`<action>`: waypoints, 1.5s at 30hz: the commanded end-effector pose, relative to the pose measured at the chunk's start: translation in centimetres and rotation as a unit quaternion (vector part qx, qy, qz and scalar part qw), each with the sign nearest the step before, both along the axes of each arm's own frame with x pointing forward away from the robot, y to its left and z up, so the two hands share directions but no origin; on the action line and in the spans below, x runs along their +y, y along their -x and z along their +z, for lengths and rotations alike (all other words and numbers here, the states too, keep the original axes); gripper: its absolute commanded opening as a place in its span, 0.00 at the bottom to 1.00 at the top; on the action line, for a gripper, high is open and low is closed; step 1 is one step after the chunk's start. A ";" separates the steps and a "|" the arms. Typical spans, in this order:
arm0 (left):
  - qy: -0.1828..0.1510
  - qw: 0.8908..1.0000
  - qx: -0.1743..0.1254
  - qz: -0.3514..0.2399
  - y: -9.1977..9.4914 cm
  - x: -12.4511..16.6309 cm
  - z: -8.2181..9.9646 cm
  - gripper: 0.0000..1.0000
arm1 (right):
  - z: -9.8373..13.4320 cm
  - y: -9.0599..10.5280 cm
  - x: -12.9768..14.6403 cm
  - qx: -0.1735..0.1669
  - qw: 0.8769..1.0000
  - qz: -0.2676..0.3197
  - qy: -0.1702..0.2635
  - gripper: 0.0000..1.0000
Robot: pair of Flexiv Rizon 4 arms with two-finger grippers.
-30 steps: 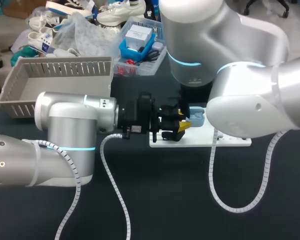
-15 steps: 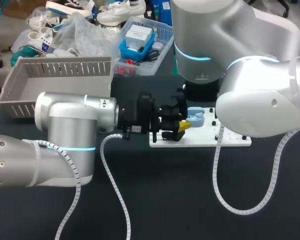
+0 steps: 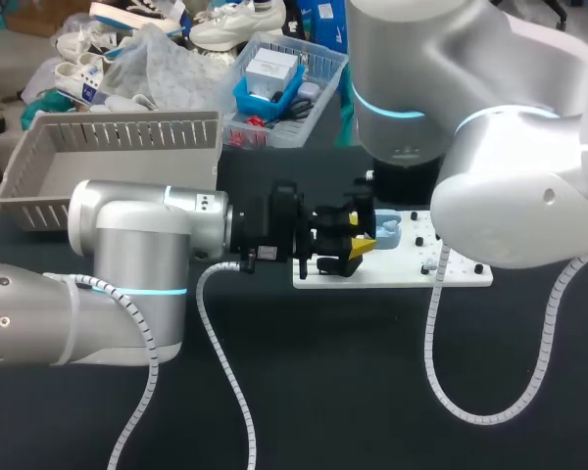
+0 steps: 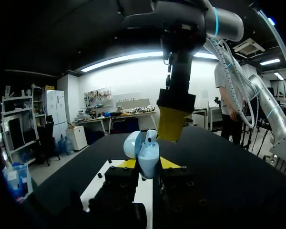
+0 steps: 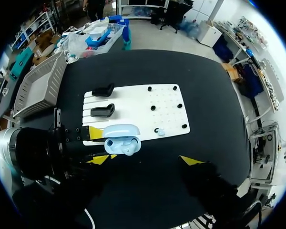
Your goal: Pick up each earbud case from the left stands, insert the matching earbuds, close the lid, and place the case in the box.
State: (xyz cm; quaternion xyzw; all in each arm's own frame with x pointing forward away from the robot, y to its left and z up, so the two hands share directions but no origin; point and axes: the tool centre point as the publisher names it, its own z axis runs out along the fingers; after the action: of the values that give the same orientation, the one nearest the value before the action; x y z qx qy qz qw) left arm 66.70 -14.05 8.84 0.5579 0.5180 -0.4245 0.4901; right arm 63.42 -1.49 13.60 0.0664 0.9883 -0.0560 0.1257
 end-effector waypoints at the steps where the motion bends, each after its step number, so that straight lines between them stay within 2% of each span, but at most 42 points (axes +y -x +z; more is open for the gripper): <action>1: 0.000 1.000 0.000 0.000 -0.1 0.0 0.0 0.00 | 0.0 0.0 -0.1 0.004 1.000 -0.001 0.000 0.93; 7: 0.000 1.000 0.000 0.000 -0.1 0.0 0.0 0.00 | -0.1 0.1 -0.3 0.010 1.000 -0.002 0.004 1.00; 31: 0.000 1.000 0.000 0.000 -0.1 0.0 0.0 0.00 | -0.2 0.2 -1.9 0.024 0.999 -0.017 0.016 1.00; 45: 0.000 1.000 0.000 0.000 -0.1 0.0 0.0 0.00 | -0.2 -0.1 -2.6 0.019 0.999 -0.023 0.010 1.00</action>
State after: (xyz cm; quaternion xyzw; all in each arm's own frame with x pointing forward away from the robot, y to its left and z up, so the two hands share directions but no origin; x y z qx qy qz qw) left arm 66.70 -14.05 8.83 0.5579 0.5181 -0.4244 0.4901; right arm 63.78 -3.93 13.23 0.0881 0.9877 -0.0761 0.1044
